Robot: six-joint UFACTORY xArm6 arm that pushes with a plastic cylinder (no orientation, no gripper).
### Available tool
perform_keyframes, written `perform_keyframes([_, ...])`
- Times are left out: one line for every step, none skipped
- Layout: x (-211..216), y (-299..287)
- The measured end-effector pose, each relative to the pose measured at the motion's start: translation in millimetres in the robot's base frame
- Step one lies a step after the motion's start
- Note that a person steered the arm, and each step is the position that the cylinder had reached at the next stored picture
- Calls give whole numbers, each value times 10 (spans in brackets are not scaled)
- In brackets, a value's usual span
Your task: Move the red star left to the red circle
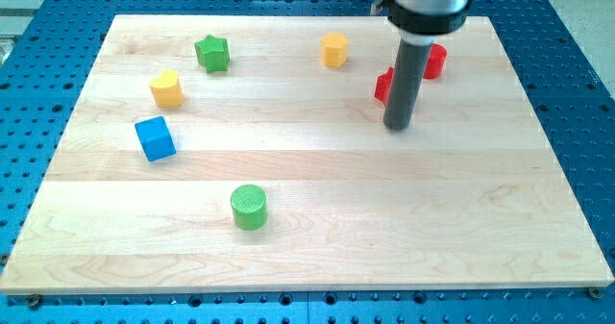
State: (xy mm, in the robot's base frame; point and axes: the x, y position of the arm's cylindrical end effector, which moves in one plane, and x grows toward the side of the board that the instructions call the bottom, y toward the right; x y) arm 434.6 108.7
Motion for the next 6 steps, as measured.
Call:
perform_keyframes([-60,-466])
perform_keyframes([-223,-382])
perform_keyframes([-413,74])
perform_keyframes([-641,354])
perform_keyframes([-909,353])
perform_keyframes([-718,234])
